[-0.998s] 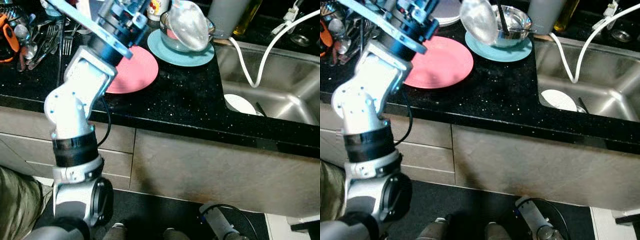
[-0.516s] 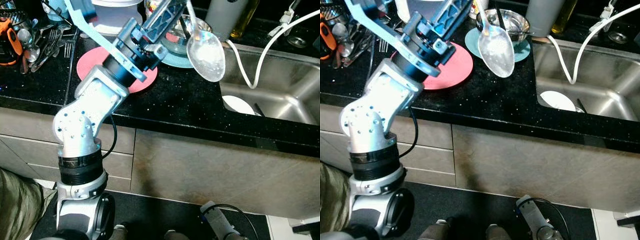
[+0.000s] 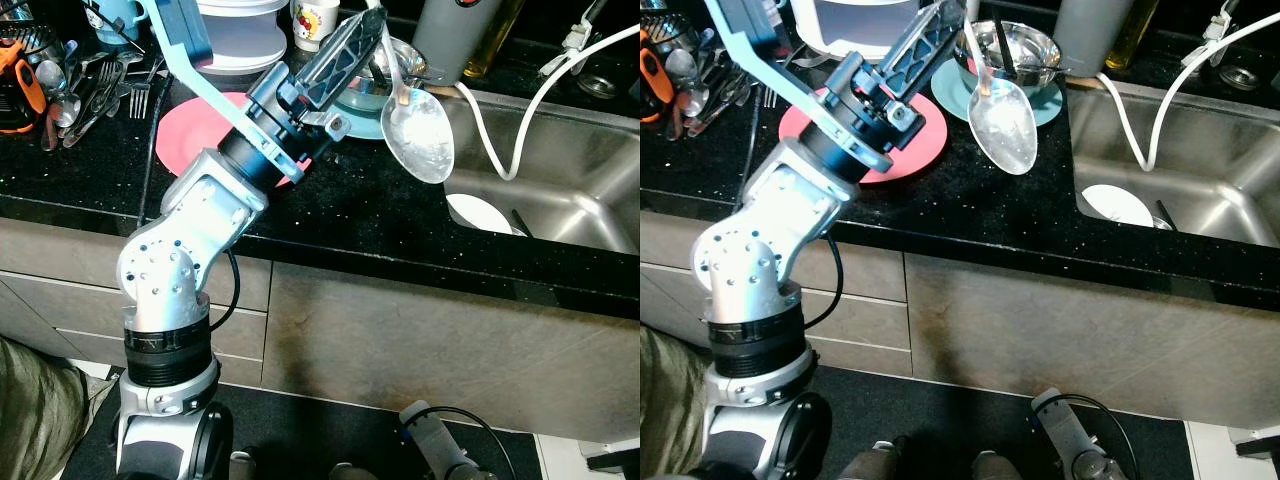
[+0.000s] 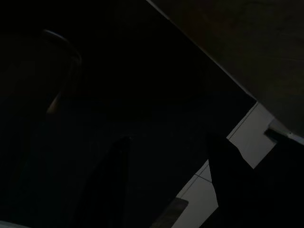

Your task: Kitchen organization

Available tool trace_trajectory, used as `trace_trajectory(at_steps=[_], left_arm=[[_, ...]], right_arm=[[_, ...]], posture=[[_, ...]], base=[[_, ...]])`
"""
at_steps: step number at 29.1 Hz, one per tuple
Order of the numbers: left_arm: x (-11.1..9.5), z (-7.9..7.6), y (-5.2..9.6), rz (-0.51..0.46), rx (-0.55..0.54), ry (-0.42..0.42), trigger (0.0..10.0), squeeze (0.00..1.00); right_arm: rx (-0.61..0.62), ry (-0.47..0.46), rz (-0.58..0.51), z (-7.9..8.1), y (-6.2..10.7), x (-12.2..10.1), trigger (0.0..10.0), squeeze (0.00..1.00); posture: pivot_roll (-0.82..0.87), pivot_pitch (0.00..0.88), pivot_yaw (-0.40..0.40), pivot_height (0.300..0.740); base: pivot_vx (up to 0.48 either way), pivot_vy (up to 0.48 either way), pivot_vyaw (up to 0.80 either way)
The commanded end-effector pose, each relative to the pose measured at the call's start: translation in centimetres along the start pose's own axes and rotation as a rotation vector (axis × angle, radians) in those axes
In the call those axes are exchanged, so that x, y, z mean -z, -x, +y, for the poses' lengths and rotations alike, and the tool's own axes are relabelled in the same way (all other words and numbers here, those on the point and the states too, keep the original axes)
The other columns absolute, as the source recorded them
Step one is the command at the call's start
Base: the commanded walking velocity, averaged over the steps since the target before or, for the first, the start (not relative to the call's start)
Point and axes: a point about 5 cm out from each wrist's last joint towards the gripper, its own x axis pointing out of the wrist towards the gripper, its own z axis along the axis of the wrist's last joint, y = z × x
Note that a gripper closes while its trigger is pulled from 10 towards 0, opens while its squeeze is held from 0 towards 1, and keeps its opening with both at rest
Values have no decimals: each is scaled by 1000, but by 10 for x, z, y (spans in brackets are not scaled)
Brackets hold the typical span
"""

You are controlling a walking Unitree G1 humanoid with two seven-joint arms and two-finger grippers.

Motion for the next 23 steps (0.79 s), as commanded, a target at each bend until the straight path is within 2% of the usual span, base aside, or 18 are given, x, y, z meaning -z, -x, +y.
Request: trace_trajectory(at_steps=[1,23], left_arm=[[0,-6,0,0,23,-7,10000,0],[-2,-6,-1,-8,19,-15,10000,0]], right_arm=[[-7,-15,26,3,1,9,10000,0],[-4,-22,30,2,1,9,10000,0]], posture=[[-60,165,-63,740],[-64,174,-63,740]], base=[[0,0,0],[0,0,0]])
